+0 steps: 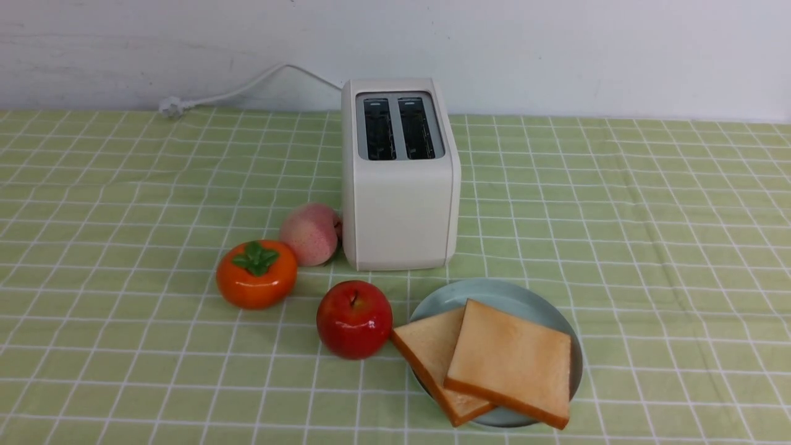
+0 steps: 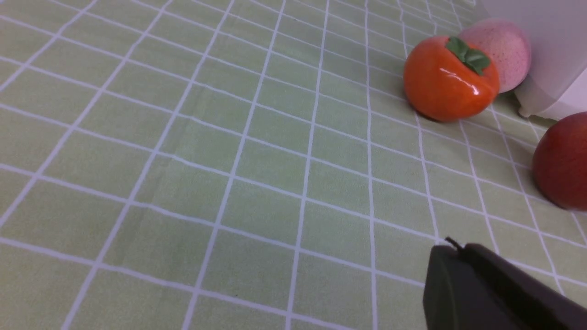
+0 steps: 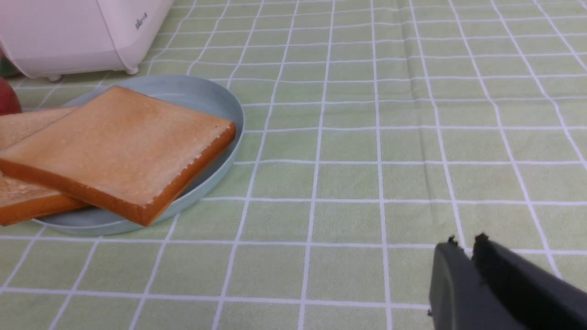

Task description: Take toasted bread from bread machine on green coffee tablecloth place on plate.

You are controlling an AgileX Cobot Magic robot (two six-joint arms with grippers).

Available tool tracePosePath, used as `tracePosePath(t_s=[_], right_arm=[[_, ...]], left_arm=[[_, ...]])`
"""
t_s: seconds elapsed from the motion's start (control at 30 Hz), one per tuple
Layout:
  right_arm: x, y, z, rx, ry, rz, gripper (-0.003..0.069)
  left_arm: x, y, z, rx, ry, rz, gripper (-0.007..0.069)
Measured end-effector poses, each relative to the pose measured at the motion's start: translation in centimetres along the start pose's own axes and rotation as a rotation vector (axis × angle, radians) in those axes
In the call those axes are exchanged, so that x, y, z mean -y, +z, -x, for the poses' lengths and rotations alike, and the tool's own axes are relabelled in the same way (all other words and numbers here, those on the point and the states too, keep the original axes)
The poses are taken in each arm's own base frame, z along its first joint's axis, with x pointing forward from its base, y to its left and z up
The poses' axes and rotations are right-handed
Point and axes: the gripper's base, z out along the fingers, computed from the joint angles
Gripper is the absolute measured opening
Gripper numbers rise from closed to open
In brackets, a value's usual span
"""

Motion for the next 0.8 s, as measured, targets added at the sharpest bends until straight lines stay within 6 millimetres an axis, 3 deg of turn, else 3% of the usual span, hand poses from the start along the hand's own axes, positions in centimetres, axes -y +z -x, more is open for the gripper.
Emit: tracePosePath(t_s=[0.8], right_arm=[[0.00, 0.00, 0.00, 0.000, 0.000, 0.000, 0.0096]], left_arm=[[0.00, 0.00, 0.00, 0.000, 0.000, 0.000, -0.0005]])
